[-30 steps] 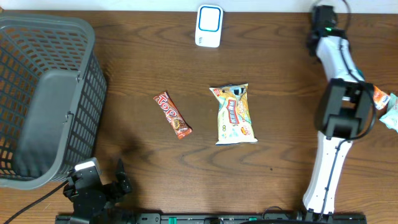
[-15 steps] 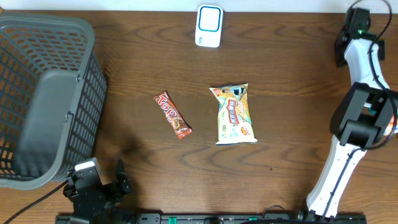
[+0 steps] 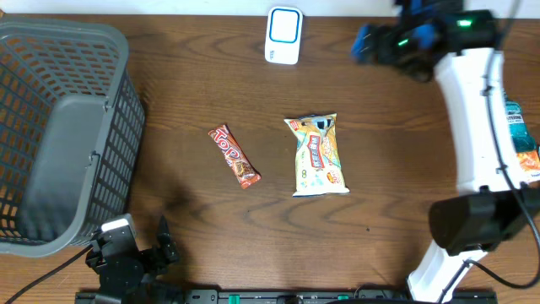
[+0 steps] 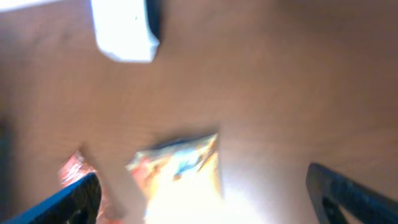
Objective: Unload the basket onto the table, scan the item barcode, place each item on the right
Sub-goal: 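Carry the bottle to the right edge and release it, then reach the right gripper to the orange-and-white wet-wipes pack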
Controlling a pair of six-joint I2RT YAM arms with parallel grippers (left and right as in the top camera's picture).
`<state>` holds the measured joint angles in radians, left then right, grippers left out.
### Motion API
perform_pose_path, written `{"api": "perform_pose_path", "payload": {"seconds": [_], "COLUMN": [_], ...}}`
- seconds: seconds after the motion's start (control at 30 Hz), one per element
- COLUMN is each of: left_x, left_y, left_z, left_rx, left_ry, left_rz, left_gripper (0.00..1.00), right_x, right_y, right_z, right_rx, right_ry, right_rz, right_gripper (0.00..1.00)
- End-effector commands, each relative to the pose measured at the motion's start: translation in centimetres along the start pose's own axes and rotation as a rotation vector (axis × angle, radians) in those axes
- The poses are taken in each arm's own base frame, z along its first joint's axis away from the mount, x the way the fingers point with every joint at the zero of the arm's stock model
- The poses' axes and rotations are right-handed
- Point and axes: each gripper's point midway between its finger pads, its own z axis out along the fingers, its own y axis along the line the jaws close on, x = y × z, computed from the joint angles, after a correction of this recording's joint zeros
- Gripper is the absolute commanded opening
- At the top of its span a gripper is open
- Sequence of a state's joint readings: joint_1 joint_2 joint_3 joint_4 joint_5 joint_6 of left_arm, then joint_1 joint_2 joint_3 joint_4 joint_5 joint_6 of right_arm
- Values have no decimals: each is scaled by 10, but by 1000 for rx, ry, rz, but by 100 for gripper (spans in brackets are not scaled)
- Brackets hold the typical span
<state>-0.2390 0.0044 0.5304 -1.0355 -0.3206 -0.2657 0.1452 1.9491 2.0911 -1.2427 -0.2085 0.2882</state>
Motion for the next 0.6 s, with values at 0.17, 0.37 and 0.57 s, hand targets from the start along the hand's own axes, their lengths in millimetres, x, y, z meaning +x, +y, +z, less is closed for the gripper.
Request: {"api": "perform_pose_path", "payload": {"seconds": [0.17,0.37,0.57], "left_x": [-2,-2,-2], "left_y": [3,3,3], "left_z": [-1,-1,-1], "left_rx": [-13,-13,-13], "left_ry": [-8,-8,-8], "left_rz": [-5,-5,-5], "left_gripper": [98,98,98], "right_x": [140,179,197], "right_y": [59,31,9], "right_z": [100,128,157], "right_rx": [234,583,661], "right_ry": [306,162,57], "right_rz": [-65,-69,-88], "right_gripper": [99,99,99]}}
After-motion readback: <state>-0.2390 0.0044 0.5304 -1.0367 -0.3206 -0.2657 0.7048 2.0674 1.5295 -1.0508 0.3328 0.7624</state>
